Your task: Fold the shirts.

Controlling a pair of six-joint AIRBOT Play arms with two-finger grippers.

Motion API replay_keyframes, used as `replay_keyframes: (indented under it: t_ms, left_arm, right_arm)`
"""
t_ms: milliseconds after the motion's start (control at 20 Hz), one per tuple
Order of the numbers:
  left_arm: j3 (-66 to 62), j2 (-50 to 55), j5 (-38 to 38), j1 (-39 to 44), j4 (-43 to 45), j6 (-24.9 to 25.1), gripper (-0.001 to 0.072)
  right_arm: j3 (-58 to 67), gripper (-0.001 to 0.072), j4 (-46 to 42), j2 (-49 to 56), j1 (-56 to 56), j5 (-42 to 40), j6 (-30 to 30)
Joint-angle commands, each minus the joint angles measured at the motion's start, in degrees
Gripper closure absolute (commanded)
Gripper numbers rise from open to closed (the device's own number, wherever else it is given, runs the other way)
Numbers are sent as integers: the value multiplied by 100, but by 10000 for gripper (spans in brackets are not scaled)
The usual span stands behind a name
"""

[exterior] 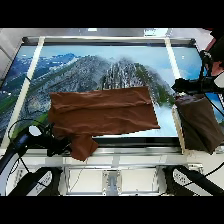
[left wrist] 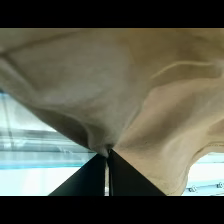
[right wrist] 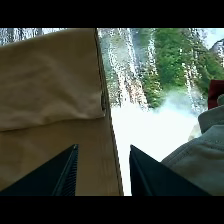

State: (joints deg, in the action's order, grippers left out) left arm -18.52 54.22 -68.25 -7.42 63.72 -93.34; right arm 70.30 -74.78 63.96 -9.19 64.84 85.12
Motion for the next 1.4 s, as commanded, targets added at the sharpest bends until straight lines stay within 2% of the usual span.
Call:
replay_keyframes:
  t_ms: [0,100,200,250,450,650,750,1000,1200,1250,1300,1350]
  left_arm:
    - [-105,9,46,2,-146,232,697]
    - [-334,9,57,2,-223,317,697]
    - [-592,9,63,2,-245,365,697]
    - [-706,9,76,2,-247,428,697]
    - [-868,9,98,2,-282,518,697]
    - [-868,9,96,2,-289,597,697]
    - [-868,9,92,2,-289,597,697]
    - [-868,9,94,2,-286,597,697]
    - [-868,9,98,2,-286,597,697]
    - [-868,9,98,2,-286,597,697]
    - [-868,9,98,2,-286,597,697]
    - [-868,9,96,2,-291,597,697]
  right_arm:
    - [4,323,-2,-4,0,225,-7]
    - [-140,323,66,-4,0,616,81]
    - [-868,323,328,-9,0,1333,195]
    - [-1368,323,564,-20,0,1379,203]
    - [-3239,322,1464,-94,0,391,822]
    - [-4323,322,2756,-179,50,-863,833]
    - [-4546,322,2874,-188,96,-1443,868]
    - [-4590,322,2667,-190,83,-2155,1314]
    - [-4590,328,2726,-190,83,-2369,1401]
    - [-4590,384,2730,-192,83,-2367,1399]
    - [-4590,586,2732,-192,83,-2363,1397]
    - [-4590,674,2782,-201,83,-2363,1370]
